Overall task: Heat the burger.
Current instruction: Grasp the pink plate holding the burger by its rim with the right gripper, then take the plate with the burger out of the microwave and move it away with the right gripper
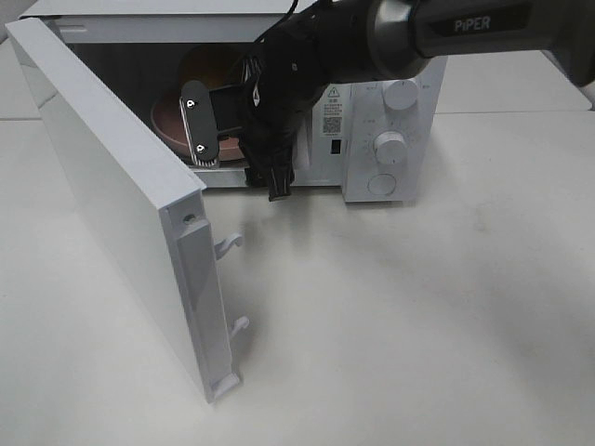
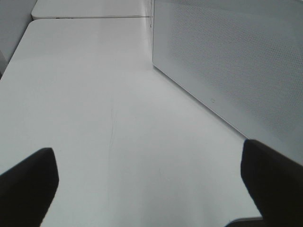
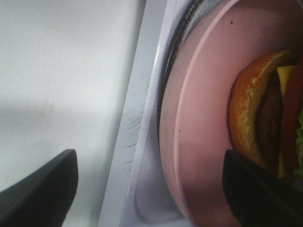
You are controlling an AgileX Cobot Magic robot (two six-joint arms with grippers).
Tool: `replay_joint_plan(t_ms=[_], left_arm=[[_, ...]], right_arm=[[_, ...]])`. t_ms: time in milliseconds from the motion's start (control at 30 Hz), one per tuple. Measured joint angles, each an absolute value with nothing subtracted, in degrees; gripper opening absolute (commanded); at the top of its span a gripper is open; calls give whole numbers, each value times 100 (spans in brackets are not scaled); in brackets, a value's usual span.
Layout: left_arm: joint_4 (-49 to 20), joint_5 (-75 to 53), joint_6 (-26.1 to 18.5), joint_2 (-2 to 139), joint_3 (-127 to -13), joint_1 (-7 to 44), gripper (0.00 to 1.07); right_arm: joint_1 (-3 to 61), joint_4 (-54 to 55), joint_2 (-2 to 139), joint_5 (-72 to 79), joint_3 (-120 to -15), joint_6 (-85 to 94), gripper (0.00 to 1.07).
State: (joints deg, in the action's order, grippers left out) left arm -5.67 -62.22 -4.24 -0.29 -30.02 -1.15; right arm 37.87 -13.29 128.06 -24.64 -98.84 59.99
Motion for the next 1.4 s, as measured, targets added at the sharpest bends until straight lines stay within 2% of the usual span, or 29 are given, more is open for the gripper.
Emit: replay_joint_plan(t_ms=[567, 633, 667, 700, 733, 767, 800, 833, 867, 900, 933, 1400], left_arm=[[-567, -6222, -424, -29, -3002, -115, 99], [-567, -6222, -424, -29, -3002, -115, 99], [-567, -6222, -424, -29, -3002, -115, 99], [-567, -6222, -424, -29, -3002, -115, 99], [-567, -6222, -424, -29, -3002, -115, 99], [-567, -6222, -424, -29, -3002, -115, 99], [-567, -6222, -424, -29, -3002, -115, 99], [-567, -6222, -424, -29, -3002, -115, 99], [-567, -6222, -424, -29, -3002, -115, 99], [-567, -6222, -424, -29, -3002, -115, 99], [-567, -6222, -424, -29, -3002, -115, 99], [-561, -6222, -424, -29, -3002, -115, 99]], right_arm=[[3701, -1335, 13556, -2859, -11058, 5982, 75], [3696, -1329, 13682, -2951, -11201, 5982, 66], [3696, -1329, 13682, -2951, -11201, 5982, 66], [3696, -1324, 13745, -2979, -11236, 5982, 55], [3696, -1324, 13745, -2979, -11236, 5982, 55], [3696, -1306, 13785, -2979, -11236, 5982, 39], [3696, -1301, 13797, -2979, -11236, 5982, 32], [3696, -1301, 13797, -2979, -11236, 5982, 32], [3696, -1278, 13797, -3031, -11236, 5987, 17], [3696, -1278, 13797, -3031, -11236, 5987, 17], [3701, -1220, 13797, -3100, -11236, 5993, 1], [3782, -1066, 13768, -3163, -11270, 6452, 0]])
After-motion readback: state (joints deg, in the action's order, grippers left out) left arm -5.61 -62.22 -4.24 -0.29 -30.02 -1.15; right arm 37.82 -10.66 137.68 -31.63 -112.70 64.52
